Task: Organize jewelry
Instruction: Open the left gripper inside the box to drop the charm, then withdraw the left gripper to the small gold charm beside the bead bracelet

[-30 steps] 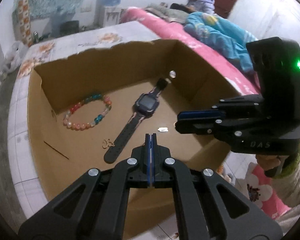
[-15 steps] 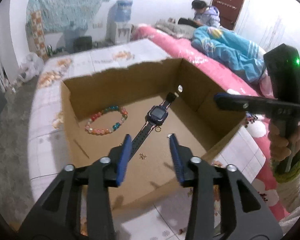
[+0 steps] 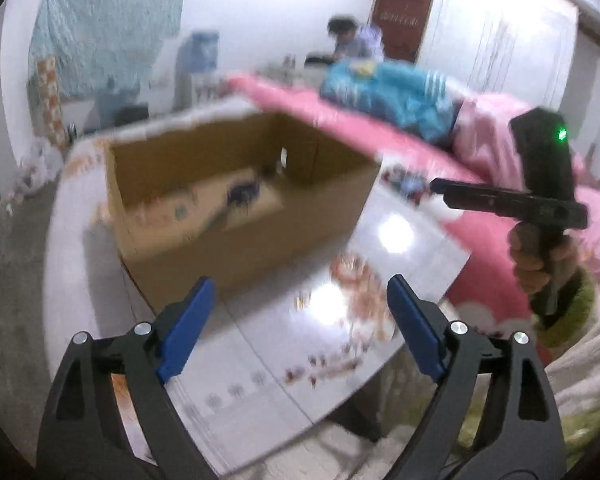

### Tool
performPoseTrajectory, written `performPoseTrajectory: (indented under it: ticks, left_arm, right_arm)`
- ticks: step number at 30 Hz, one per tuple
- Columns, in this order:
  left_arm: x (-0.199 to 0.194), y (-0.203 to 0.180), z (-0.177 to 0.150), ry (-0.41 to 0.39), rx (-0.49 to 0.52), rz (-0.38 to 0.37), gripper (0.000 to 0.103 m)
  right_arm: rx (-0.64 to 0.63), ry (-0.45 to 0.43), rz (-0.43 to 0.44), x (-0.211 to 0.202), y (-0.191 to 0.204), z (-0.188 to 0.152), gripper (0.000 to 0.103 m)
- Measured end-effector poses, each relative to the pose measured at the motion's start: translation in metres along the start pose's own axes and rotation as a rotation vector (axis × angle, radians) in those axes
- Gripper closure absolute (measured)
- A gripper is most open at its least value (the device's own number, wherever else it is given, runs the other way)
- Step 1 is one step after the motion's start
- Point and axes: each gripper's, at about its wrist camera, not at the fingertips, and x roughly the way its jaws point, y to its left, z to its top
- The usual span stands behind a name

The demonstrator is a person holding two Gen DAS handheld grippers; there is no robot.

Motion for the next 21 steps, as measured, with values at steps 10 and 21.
performPoseTrajectory:
  ticks: [10,21]
  left_arm:
    - [0.099,0.017,-0.032,0.252,-0.182,0.238,0.017]
    - [0.119,0.016,-0.028,0.249,-0.234,0.379,0.008]
  right_arm:
    - [0.0,0.281,-0.384,0.074,-0.02,-0.043,0.022]
    - [-0.104,0.294,-0.476,0.093,-0.017,-0.042,0.006]
